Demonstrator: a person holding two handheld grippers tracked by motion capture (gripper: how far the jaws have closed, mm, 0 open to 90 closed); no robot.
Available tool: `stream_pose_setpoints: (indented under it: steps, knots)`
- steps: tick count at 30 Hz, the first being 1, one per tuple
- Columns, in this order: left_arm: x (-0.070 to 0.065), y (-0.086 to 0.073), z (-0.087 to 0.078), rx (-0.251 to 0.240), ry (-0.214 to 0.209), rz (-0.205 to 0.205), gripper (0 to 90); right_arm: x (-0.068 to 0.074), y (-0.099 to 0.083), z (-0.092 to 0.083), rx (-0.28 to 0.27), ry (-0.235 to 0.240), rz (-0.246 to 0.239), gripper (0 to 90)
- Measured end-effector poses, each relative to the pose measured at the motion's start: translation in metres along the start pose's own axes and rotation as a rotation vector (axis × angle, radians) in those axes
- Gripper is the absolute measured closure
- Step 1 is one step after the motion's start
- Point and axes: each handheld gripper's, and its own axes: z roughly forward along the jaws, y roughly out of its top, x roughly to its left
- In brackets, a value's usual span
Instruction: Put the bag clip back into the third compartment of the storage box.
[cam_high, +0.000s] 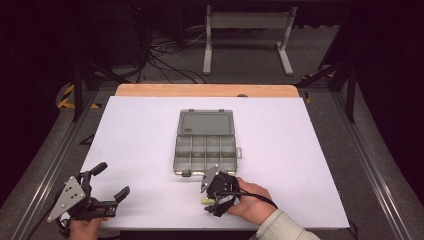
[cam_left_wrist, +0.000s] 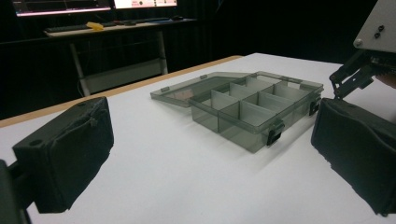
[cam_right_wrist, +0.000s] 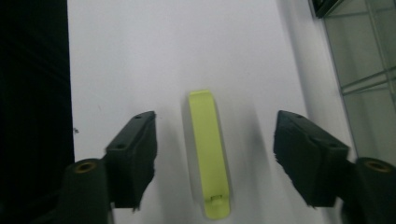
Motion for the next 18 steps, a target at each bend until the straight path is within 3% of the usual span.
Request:
stream_pose_setpoints:
  steps: [13,18]
  knots:
    - [-0.0001,0.0,0.0003,0.0,-0.001,0.002,0.0,0.0031,-0.0004,-0.0004,0.035,0.04,-0.033,77.5]
    - [-0.0002,0.0,0.0001,0.0,0.0,0.003,0.0,0.0037,-0.0004,-0.0014,0.032,0.038,-0.038,77.9]
